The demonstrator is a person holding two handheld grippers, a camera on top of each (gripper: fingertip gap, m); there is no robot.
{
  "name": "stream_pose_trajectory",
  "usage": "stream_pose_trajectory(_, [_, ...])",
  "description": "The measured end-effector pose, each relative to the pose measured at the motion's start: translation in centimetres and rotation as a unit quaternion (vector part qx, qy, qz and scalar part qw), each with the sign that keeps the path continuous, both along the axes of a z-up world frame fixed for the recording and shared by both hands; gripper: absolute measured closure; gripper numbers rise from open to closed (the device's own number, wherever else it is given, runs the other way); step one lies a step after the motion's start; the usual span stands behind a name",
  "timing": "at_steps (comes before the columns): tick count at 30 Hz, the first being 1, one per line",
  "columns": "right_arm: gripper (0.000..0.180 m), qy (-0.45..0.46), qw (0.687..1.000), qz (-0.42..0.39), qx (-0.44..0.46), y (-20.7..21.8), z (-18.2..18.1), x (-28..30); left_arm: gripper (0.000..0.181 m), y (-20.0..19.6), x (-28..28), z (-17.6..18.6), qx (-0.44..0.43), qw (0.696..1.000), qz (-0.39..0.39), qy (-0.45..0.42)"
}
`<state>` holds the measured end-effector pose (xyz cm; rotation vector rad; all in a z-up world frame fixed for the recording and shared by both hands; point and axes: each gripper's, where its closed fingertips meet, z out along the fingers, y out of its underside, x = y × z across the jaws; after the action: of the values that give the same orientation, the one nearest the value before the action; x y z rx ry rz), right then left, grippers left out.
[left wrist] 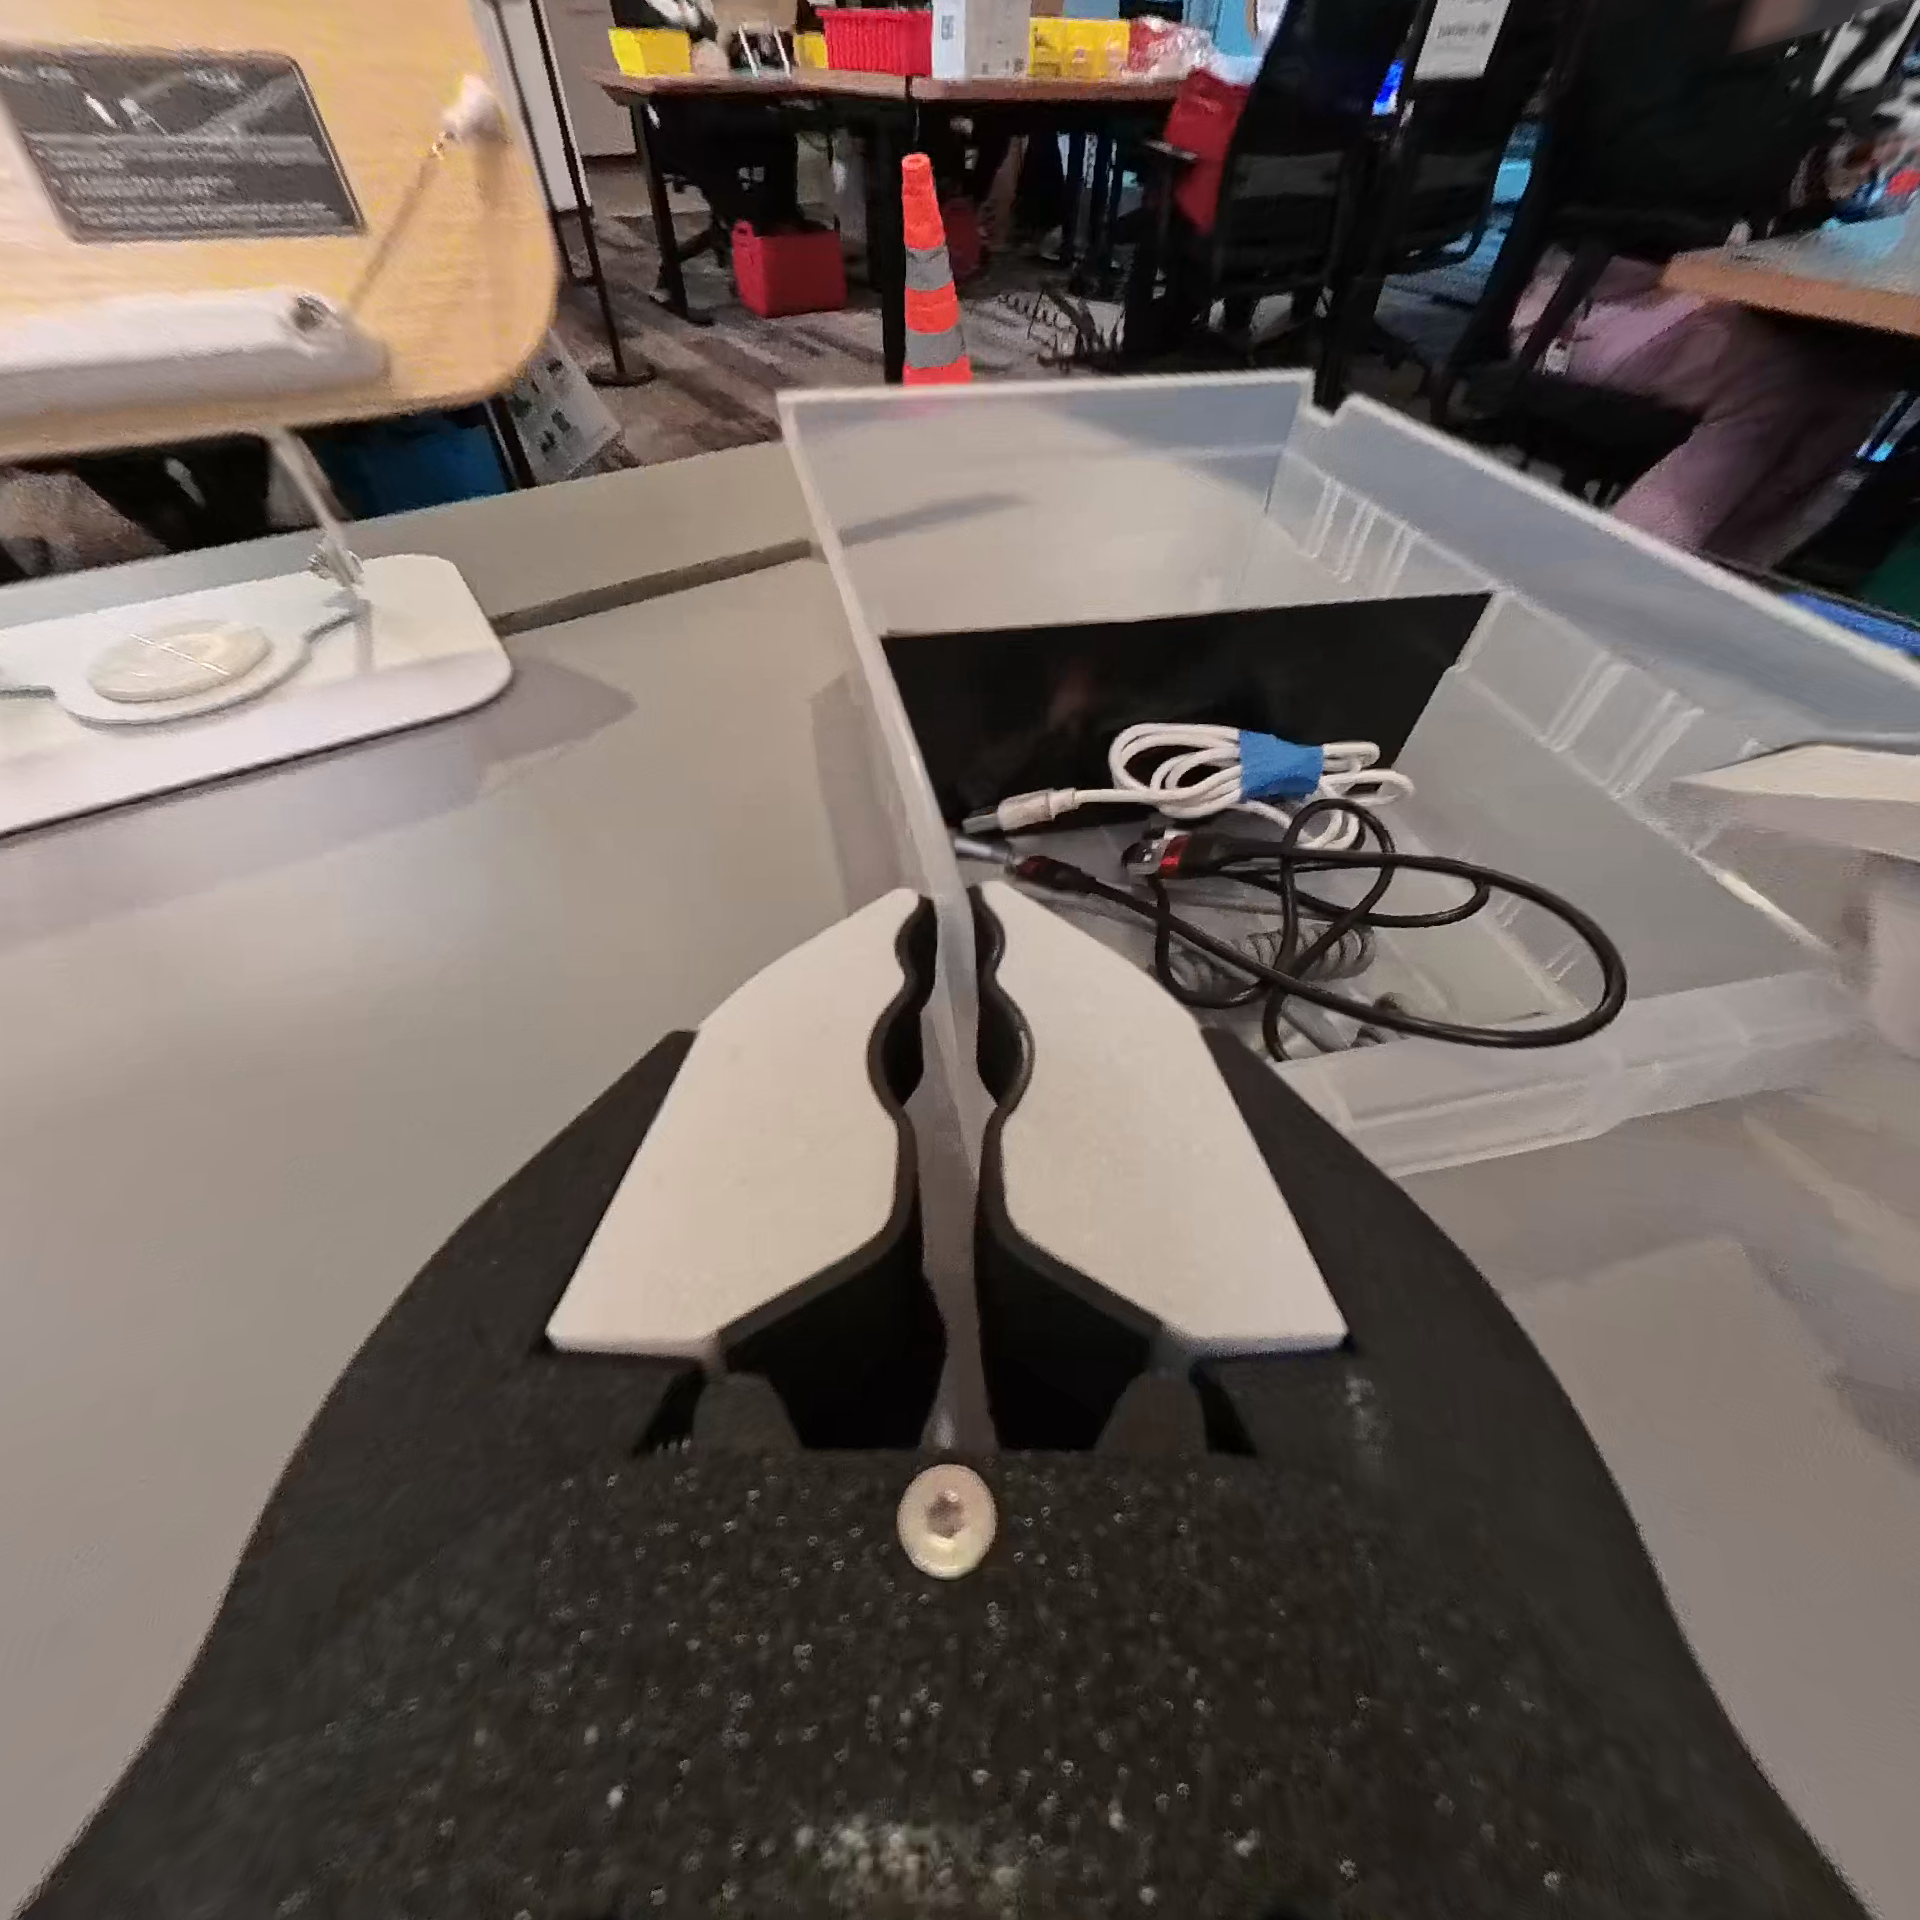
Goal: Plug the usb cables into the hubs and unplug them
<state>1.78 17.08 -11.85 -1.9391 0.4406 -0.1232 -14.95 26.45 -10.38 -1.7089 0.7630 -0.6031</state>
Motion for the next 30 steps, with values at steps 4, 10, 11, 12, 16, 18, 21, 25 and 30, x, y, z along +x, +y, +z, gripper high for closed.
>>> stream_pose_trajectory(4, [0.175, -0.023, 1.000, -0.003, 0.017, 1.0, 1.8, -2.1, 0.176, -0.1, -3.1, 1.7, 0.038, 0.999, 0.031, -0.004])
stream_pose_trajectory(10, [0.176, -0.016, 0.997, 0.056, 0.057, 4.4, 4.4, -10.0, 0.175, 0.4, -12.3, 4.0, 0.072, 0.991, 0.107, -0.016])
stream_pose_trajectory(11, [0.176, -0.012, 0.996, 0.067, 0.063, 5.2, 4.6, -11.6, 0.175, 0.4, -14.0, 4.2, 0.075, 0.989, 0.123, -0.018])
stream_pose_trajectory(12, [0.176, -0.011, 0.995, 0.078, 0.064, 5.9, 4.6, -13.3, 0.175, 0.5, -15.8, 4.2, 0.077, 0.987, 0.138, -0.018])
stream_pose_trajectory(16, [0.176, -0.019, 0.990, 0.132, 0.041, 8.4, 2.7, -19.7, 0.175, 1.0, -22.5, 2.6, 0.064, 0.980, 0.189, -0.005])
stream_pose_trajectory(18, [0.174, -0.031, 0.988, 0.152, 0.018, 8.8, 0.7, -21.9, 0.175, 1.2, -24.7, 1.0, 0.042, 0.978, 0.202, 0.007])
stream_pose_trajectory(21, [0.174, -0.096, 0.980, 0.168, 0.041, 8.6, 0.1, -23.4, 0.175, 1.1, -26.1, -0.9, -0.004, 0.980, 0.198, 0.009])
stream_pose_trajectory(25, [0.148, -0.141, 0.968, 0.203, 0.042, 8.1, 0.3, -24.4, 0.170, 0.2, -26.2, -0.2, -0.048, 0.987, 0.151, -0.031])
stream_pose_trajectory(30, [0.134, -0.215, 0.956, 0.189, 0.064, 4.9, 2.9, -23.7, 0.139, -0.3, -36.0, 6.4, 0.050, 0.964, 0.241, -0.102])
